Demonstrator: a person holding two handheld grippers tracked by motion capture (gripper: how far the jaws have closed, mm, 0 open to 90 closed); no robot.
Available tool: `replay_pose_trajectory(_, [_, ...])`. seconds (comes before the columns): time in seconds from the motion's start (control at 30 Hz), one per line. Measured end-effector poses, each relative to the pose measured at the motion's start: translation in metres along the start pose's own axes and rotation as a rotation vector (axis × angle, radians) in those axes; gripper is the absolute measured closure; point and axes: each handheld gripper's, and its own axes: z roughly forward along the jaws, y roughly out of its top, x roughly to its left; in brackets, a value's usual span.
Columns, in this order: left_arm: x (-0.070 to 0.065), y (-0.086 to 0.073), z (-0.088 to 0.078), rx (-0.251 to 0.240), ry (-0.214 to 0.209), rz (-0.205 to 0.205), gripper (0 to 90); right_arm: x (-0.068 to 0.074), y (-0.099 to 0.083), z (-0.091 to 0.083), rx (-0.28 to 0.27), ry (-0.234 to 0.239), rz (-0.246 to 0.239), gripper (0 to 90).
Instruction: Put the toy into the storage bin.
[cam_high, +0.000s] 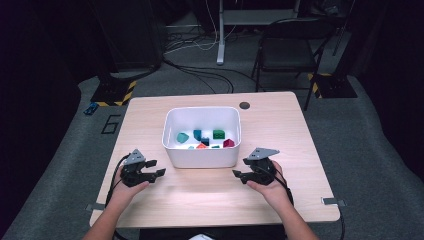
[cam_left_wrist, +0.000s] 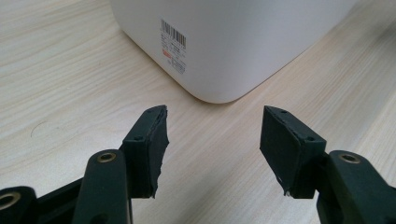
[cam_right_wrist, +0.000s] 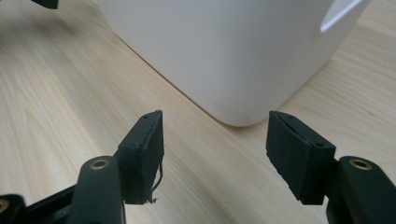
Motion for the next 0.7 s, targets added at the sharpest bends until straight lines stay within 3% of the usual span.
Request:
replay_pose_trajectory(0.4, [-0.001, -0.002, 0.007, 0.042, 0.018, 0.017, 40.2, -0.009, -0.026, 0.009, 0.036, -0.083, 0.024, 36.3])
replay_pose_trajectory(0.57, [0.001, -0.003, 0.012, 0.072, 0.014, 0.025, 39.9, -0.008, -0.029, 0.012, 0.048, -0.114, 0.001, 36.2])
replay_pose_trajectory(0.7, [0.002, -0.003, 0.016, 0.092, 0.016, 0.031, 39.8, -0.009, -0.031, 0.009, 0.036, -0.118, 0.016, 36.0])
